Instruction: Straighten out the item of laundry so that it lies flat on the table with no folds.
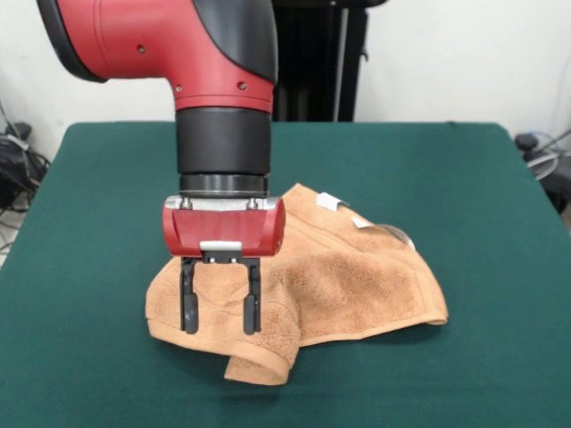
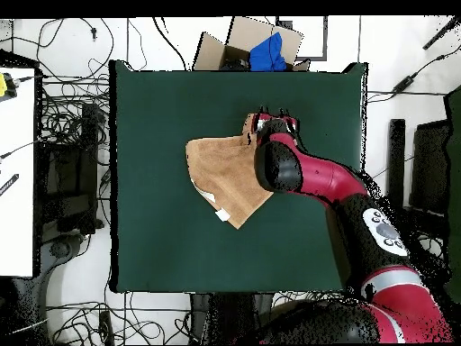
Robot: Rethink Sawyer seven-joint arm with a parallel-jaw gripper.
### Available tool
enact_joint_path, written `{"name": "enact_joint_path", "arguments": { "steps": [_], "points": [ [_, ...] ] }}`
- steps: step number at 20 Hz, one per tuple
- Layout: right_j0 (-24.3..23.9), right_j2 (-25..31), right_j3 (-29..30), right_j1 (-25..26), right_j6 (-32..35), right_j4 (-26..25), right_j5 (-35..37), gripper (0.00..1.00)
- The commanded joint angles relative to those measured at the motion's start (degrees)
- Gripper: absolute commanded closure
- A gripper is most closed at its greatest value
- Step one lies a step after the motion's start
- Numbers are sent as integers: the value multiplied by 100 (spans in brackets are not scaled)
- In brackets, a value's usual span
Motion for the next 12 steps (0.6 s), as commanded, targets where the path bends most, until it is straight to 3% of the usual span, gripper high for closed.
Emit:
{"name": "enact_joint_path", "arguments": {
  "steps": [1, 12],
  "points": [
    [270, 95, 357, 98, 925, 97, 379, 0],
    [365, 7, 194, 223, 937, 144, 309, 0]
  ]
}}
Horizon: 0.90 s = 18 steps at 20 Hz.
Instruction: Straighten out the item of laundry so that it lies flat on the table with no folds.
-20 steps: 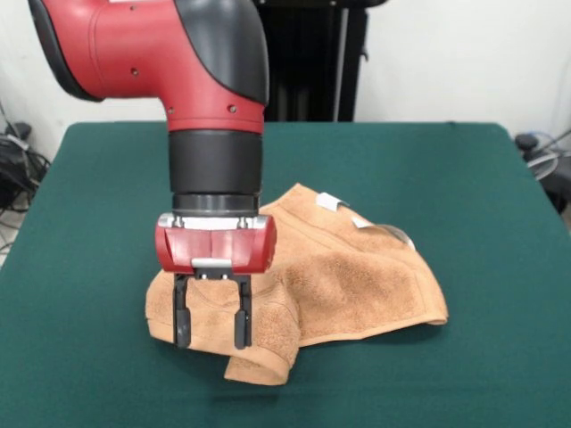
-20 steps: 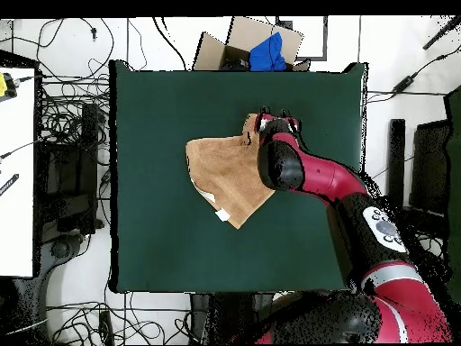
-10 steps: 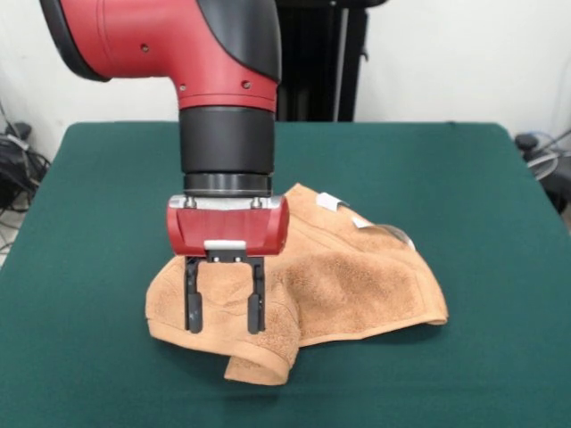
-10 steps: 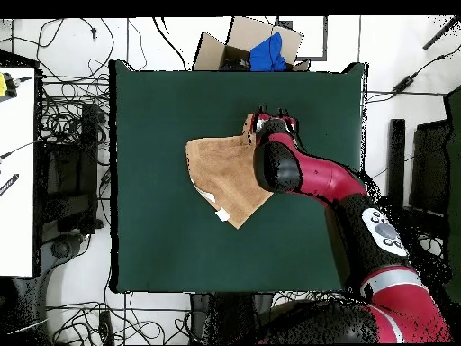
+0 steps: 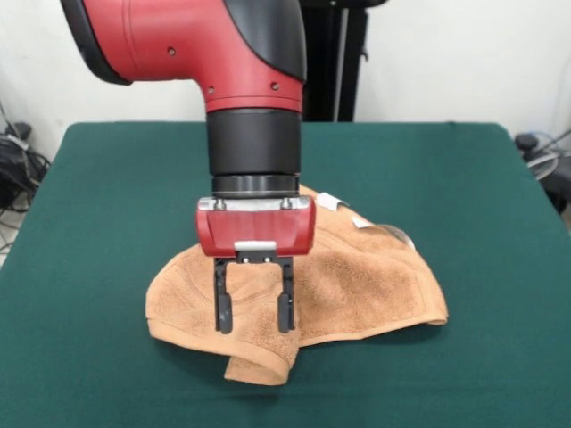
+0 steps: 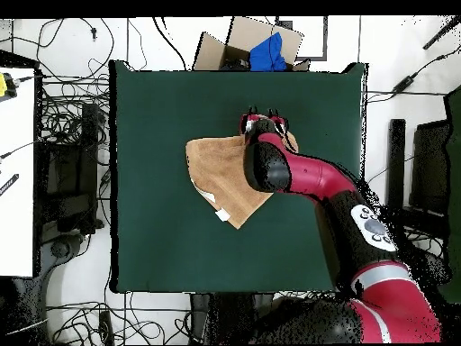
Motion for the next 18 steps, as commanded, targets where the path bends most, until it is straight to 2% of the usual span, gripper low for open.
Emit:
{"name": "enact_joint_path", "arguments": {
  "steps": [1, 13, 18],
  "points": [
    [172, 1, 135, 229, 938, 148, 307, 0],
    [219, -112, -14, 298, 873, 124, 293, 0],
    [196, -131, -256, 577, 790, 59, 188, 0]
  ]
}}
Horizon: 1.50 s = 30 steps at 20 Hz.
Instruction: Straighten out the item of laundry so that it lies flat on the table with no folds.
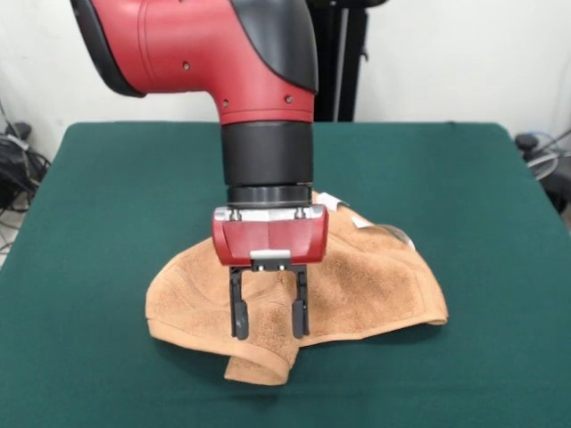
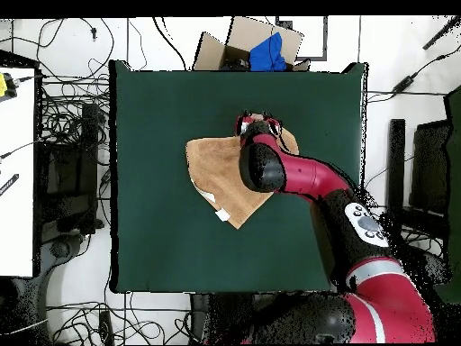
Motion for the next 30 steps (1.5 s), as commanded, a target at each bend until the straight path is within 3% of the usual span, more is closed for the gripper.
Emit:
{"name": "enact_joint_path", "arguments": {
  "steps": [1, 12, 22, 23, 30],
  "points": [
    [147, -156, -241, 456, 797, 58, 157, 0],
    [231, -380, -403, 716, 825, 9, -89, 0],
    [389, -669, -391, 593, 971, 136, -214, 0],
    [416, -708, -399, 593, 982, 158, -216, 100],
    [325, -637, -110, 416, 1113, 143, -344, 100]
  ]
}}
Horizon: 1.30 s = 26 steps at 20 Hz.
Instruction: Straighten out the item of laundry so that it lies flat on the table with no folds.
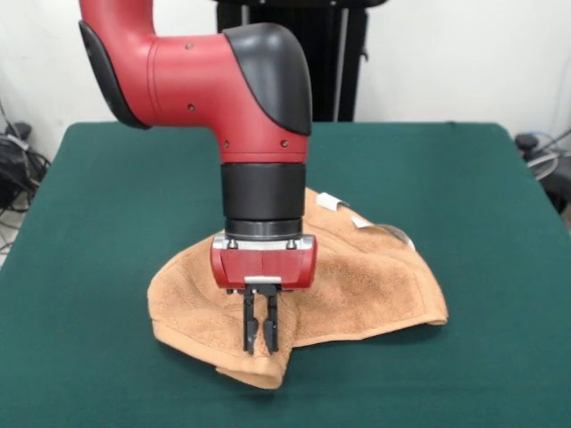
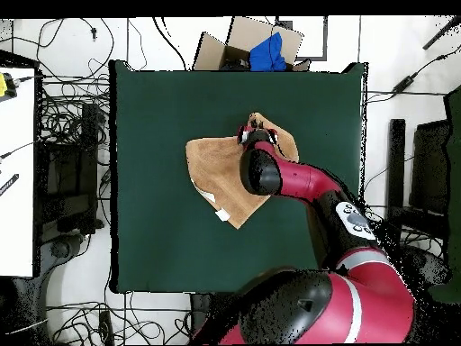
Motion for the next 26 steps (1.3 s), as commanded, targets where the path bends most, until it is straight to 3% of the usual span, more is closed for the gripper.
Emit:
{"name": "enact_joint_path", "arguments": {
  "steps": [1, 11, 26],
  "points": [
    [90, -191, 190, -115, 1115, 138, -221, 100],
    [-9, -142, 409, -314, 1076, 45, -110, 100],
    [-634, 105, 1696, -1554, 868, -149, 463, 100]
  ]
}}
